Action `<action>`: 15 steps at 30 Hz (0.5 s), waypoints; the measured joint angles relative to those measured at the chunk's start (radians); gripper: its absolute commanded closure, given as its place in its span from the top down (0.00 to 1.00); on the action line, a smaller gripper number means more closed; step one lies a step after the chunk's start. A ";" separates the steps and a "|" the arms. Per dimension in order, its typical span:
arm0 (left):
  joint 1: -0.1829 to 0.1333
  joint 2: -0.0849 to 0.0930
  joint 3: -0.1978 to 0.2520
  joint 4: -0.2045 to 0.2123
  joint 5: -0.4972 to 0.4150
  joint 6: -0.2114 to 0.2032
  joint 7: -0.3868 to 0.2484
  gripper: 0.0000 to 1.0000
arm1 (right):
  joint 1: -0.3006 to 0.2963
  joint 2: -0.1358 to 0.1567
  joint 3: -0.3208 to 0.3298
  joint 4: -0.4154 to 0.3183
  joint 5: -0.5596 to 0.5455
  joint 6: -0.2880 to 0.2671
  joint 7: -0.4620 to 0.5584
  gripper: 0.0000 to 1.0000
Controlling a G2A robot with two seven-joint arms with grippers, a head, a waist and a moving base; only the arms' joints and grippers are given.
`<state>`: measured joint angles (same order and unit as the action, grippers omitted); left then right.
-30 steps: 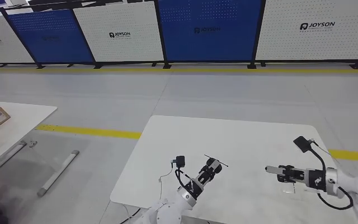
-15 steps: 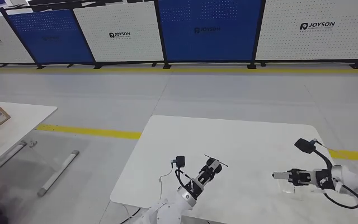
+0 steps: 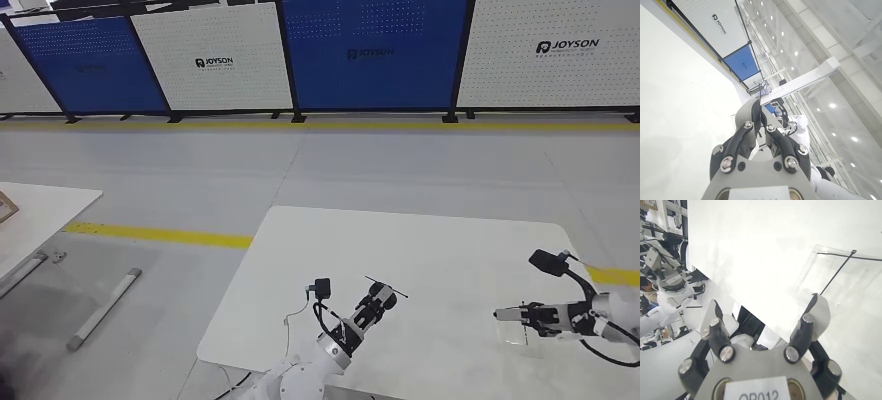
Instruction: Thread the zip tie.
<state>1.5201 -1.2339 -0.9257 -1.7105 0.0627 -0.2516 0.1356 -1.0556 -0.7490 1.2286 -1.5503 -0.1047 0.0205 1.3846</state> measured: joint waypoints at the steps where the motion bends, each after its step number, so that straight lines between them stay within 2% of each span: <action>1: 0.000 0.000 0.000 0.000 0.000 0.000 0.000 0.00 | 0.001 0.002 -0.001 0.010 -0.003 -0.005 0.002 1.00; 3: 0.000 0.000 0.000 0.000 0.000 0.000 0.000 0.00 | 0.011 0.008 -0.005 0.026 -0.026 0.008 0.005 1.00; 7: 0.000 0.000 0.000 0.000 0.000 0.000 0.000 0.00 | 0.040 0.031 -0.047 0.011 -0.129 0.087 0.006 1.00; 9: 0.000 0.000 0.000 0.000 0.000 0.000 0.000 0.00 | 0.068 0.037 -0.067 0.020 -0.117 0.086 0.005 1.00; 11: 0.000 0.000 0.000 0.000 0.000 0.000 0.000 0.00 | 0.095 0.039 -0.076 0.036 -0.075 0.052 0.005 1.00; 15: 0.000 0.000 0.000 0.000 0.000 0.000 0.000 0.00 | 0.095 0.039 -0.076 0.037 -0.074 0.054 0.005 1.00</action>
<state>1.5201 -1.2339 -0.9257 -1.7105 0.0627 -0.2516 0.1356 -0.9605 -0.7099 1.1531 -1.5138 -0.1791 0.0745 1.3900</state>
